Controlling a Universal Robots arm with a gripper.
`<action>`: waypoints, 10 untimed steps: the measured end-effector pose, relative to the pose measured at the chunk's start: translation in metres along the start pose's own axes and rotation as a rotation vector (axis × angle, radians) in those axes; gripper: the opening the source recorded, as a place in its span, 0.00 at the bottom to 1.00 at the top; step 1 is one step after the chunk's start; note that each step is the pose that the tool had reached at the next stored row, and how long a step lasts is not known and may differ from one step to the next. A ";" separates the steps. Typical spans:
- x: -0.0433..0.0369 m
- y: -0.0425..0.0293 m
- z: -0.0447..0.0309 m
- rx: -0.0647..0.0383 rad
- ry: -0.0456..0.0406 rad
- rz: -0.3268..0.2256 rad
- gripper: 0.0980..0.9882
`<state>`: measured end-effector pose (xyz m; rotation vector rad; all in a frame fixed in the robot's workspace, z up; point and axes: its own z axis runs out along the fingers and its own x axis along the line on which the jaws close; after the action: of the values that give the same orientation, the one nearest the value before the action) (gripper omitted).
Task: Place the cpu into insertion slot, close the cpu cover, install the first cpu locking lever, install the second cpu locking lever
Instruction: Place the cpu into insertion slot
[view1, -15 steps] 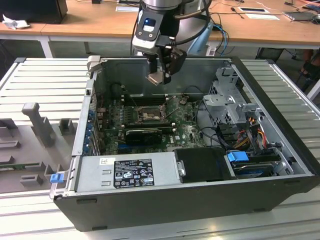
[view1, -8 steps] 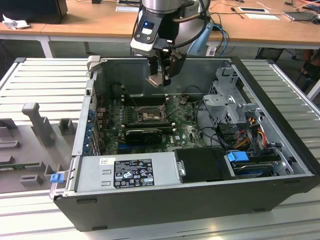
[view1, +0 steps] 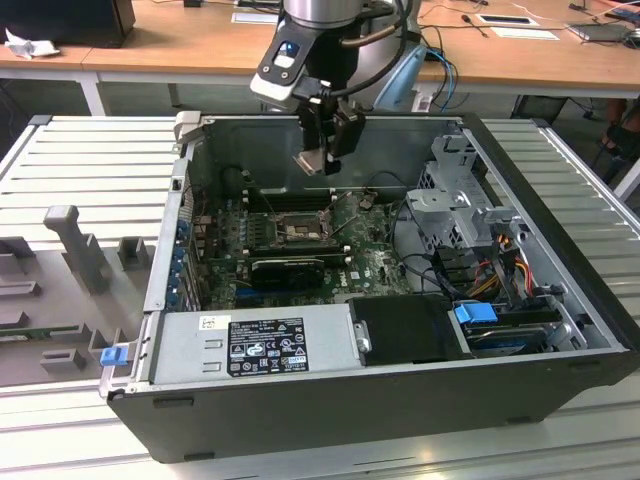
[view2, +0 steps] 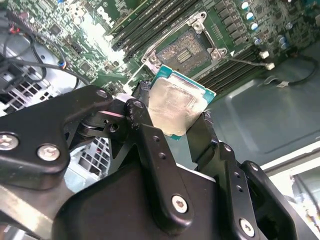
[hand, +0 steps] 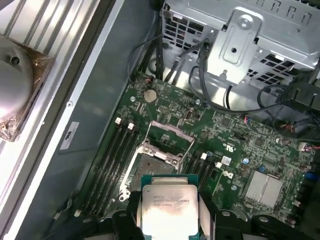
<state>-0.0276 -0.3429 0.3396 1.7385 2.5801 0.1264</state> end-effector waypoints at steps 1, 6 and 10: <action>0.0000 0.0000 0.0002 0.000 -0.0017 0.019 0.50; 0.0000 -0.0001 0.0008 -0.001 -0.0058 0.068 0.50; 0.0000 -0.0001 0.0011 -0.002 -0.0091 0.107 0.50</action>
<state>-0.0276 -0.3429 0.3385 1.8723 2.4793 0.1234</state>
